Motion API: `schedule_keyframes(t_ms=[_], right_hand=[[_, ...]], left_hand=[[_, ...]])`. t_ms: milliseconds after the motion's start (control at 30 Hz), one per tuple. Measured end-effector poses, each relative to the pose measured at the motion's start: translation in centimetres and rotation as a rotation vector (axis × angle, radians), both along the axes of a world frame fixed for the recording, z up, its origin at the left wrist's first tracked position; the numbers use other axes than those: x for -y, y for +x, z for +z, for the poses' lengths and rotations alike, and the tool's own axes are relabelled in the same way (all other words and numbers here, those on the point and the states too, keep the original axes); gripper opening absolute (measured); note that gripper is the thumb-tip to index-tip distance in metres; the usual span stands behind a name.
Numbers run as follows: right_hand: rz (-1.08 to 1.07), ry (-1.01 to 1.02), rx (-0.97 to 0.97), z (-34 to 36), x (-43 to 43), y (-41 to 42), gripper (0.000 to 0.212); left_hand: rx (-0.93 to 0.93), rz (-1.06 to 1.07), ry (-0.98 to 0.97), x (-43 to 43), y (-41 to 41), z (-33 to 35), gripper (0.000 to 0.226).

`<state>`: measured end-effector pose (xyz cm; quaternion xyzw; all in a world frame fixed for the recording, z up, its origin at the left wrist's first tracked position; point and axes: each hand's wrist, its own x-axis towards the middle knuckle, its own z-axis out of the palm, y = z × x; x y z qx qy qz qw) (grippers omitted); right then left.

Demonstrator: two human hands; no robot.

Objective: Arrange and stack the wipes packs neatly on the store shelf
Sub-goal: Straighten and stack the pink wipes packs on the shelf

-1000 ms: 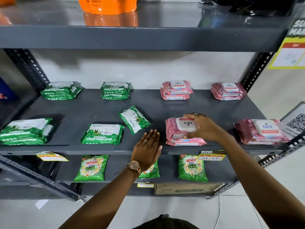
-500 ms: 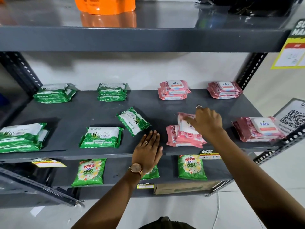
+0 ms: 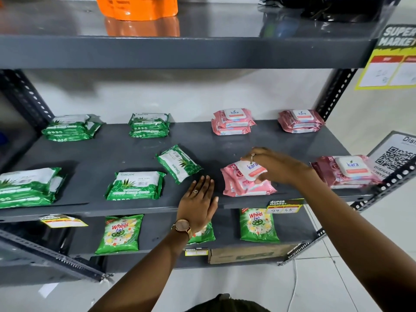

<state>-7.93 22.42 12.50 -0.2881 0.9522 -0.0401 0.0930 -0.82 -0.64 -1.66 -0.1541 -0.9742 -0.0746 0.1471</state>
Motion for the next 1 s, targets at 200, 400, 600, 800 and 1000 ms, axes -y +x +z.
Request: schedule_keyframes(t_ms=[200,400,600,800,1000], right_hand=[[-0.086,-0.067,0.008,-0.5,0.6,1.3,0.072],[-0.082,-0.064,-0.01,-0.5,0.7,1.8,0.073],[-0.091,-0.064,0.024,-0.2,0.6,1.9,0.074],[-0.212,-0.166,-0.15,-0.5,1.5,4.0,0.067],[-0.23,-0.5,-0.148,-5.0,11.1,8.4,0.037]], left_hand=[[0.024,0.012,-0.007,-0.2,0.1,0.2,0.053],[0.034,0.03,-0.021,-0.3,0.3,0.3,0.055],[0.095,0.001,0.034,-0.3,0.4,0.8,0.052],[-0.079,-0.257,0.207,3.1,0.0,4.8,0.042],[0.355,-0.207,-0.303,9.9,-8.0,10.5,0.083]])
